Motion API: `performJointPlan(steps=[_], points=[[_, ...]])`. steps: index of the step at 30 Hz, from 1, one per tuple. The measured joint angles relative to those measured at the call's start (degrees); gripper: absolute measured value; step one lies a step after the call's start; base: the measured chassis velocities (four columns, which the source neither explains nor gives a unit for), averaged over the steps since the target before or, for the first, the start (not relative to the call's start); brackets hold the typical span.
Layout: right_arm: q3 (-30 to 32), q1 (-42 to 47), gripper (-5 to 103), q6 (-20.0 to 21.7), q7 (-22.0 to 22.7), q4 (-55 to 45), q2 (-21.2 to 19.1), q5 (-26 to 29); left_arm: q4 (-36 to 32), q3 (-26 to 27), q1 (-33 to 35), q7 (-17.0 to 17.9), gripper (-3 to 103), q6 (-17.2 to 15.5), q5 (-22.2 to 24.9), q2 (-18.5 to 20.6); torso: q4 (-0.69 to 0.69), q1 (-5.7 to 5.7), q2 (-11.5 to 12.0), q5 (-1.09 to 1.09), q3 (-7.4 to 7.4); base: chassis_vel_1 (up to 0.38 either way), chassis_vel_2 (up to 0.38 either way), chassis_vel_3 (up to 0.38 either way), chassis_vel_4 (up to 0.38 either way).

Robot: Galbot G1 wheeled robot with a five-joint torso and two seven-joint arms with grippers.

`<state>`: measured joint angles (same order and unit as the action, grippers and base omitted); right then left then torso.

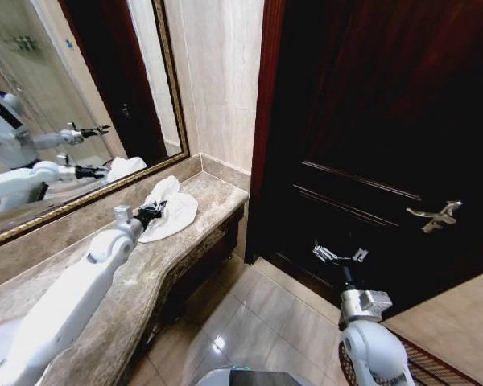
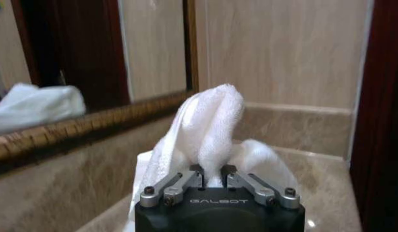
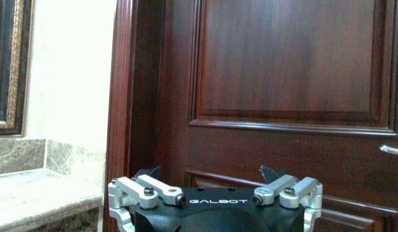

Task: Discard the used towel into the hamper.

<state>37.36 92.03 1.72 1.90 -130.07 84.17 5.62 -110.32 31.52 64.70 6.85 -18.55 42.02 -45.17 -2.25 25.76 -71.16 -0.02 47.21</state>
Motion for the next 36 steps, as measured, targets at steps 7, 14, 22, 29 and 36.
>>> performJointPlan(steps=[7,14,22,29,36], points=[[0.2,1.6,100,-0.6,0.0,-2.1,0.5,0.4,-13.3,10.4,10.0,1.3,15,-0.1,-1.5,-3.1,-0.02,0.00,0.0,0.04,0.00,0.000,0.000,0.000,0.000],[0.6,3.5,100,-0.8,-0.1,-4.6,0.8,1.0,-22.1,14.3,14.5,0.9,15,0.4,-5.8,-8.7,0.00,0.00,0.0,0.01,-0.01,0.000,0.000,0.000,0.000],[0.9,5.8,100,-0.5,-0.2,-7.1,0.7,1.0,-27.4,15.0,17.9,1.0,15,0.3,-7.6,-11.3,0.00,0.00,0.0,0.03,-0.01,0.000,0.000,0.000,0.000],[-0.2,7.6,100,-0.4,-0.1,-9.0,1.9,-0.8,-28.0,15.2,19.6,0.4,15,2.1,-8.3,-11.2,0.00,0.01,0.0,0.02,0.00,0.000,0.000,0.000,0.000],[-0.3,8.1,100,-0.6,0.1,-9.2,2.2,-1.1,-27.5,14.7,20.2,0.4,15,4.4,-8.5,-11.8,-0.01,0.02,0.0,0.02,0.01,0.029,-0.035,-0.034,0.054]])
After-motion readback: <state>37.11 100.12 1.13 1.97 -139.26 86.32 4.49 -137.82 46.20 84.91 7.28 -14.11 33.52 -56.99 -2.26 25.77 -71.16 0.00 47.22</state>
